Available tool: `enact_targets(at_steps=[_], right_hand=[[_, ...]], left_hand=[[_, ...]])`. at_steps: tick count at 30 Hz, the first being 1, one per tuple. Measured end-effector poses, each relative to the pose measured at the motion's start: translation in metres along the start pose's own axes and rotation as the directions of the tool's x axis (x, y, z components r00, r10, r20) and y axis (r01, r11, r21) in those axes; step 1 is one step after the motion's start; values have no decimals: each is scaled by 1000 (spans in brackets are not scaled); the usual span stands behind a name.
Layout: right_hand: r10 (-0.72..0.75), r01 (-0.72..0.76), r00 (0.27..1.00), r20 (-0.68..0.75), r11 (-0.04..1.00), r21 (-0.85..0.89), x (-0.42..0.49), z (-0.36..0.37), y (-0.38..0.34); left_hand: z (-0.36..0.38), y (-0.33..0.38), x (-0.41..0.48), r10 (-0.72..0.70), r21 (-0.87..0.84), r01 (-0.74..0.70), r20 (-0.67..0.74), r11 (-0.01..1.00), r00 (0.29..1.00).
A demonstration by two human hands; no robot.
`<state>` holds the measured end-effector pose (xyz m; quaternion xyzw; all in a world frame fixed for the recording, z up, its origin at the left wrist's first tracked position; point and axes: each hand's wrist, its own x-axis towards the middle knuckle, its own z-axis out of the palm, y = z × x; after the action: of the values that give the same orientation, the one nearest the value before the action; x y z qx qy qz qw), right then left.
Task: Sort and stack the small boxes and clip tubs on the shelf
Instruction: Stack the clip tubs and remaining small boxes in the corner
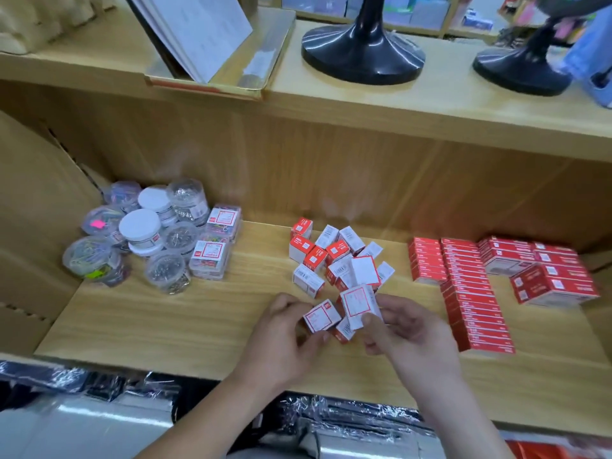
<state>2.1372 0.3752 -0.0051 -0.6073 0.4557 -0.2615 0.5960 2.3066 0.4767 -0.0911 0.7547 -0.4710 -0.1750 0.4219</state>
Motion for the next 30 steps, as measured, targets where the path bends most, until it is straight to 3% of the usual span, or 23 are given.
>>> enact_targets(at_steps=[3,6,8,13,19,25,30], right_hand=[[-4,2,997,81,1000,22,0,11,-3],[5,-5,985,171,1000,-1,2,36,-4],[14,-9,977,215,1000,-24,5,55,-1],[-11,68,958,286,979,-192,16,106,21],[-49,202,911,410,919,-339,26,141,24],[-19,182,889,457,932,-315,18,148,22],[-59,224,857,512,937,-267,10,146,24]], left_hand=[[-14,-7,-12,-105,-116,98,-55,988,993],[-39,-21,-26,-262,-328,241,-21,913,965],[-60,-32,-38,-278,-390,252,-10,886,960],[-103,-51,-58,-216,-323,204,-4,924,976],[-113,-67,-62,-267,-420,232,-25,877,963],[-112,-73,-52,-232,-355,181,-107,917,967],[-111,-81,-43,-180,-232,161,-59,959,982]])
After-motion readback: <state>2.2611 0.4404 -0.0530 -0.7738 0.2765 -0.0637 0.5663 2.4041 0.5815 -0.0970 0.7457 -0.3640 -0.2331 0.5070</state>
